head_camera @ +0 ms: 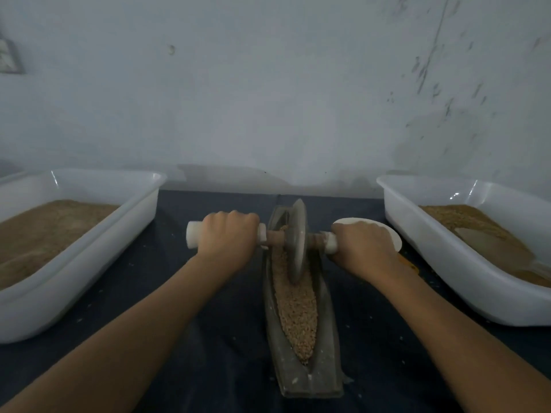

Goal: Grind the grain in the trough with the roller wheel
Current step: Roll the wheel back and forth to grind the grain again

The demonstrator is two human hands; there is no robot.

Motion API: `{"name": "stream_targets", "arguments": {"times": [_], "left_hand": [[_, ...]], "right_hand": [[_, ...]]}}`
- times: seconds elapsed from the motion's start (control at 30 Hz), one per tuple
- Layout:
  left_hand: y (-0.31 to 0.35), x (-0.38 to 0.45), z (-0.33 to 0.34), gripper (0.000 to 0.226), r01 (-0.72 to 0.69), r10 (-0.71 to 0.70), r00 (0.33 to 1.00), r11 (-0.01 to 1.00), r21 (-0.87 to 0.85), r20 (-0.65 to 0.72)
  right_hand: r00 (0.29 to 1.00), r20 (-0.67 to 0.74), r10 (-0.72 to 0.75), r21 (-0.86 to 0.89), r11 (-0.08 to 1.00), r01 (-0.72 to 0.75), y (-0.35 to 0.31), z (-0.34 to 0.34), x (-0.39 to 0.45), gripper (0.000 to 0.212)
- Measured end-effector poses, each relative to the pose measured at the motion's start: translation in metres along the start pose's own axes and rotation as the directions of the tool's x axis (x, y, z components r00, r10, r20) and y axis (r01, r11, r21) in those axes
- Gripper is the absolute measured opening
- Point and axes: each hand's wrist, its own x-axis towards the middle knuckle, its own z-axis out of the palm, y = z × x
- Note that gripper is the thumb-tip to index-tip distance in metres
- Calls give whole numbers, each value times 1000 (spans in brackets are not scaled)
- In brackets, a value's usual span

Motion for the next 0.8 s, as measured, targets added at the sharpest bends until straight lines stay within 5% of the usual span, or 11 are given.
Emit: {"name": "stream_targets", "arguments": {"times": [0.23, 0.4, 0.8], "left_hand": [[-4, -29, -13, 25, -79, 79, 997, 997, 13, -9], [-18, -84, -27, 50, -212, 207, 970, 977, -24, -123], [-10, 2, 26, 27, 87, -80, 996, 983, -163, 49]], "right_hand": [[996, 27, -87, -8, 996, 88, -2, -22, -41, 23], [972, -95, -213, -30, 977, 211, -3, -56, -89, 47], [991, -54, -119, -182, 977, 107, -9, -17, 16, 34]]}}
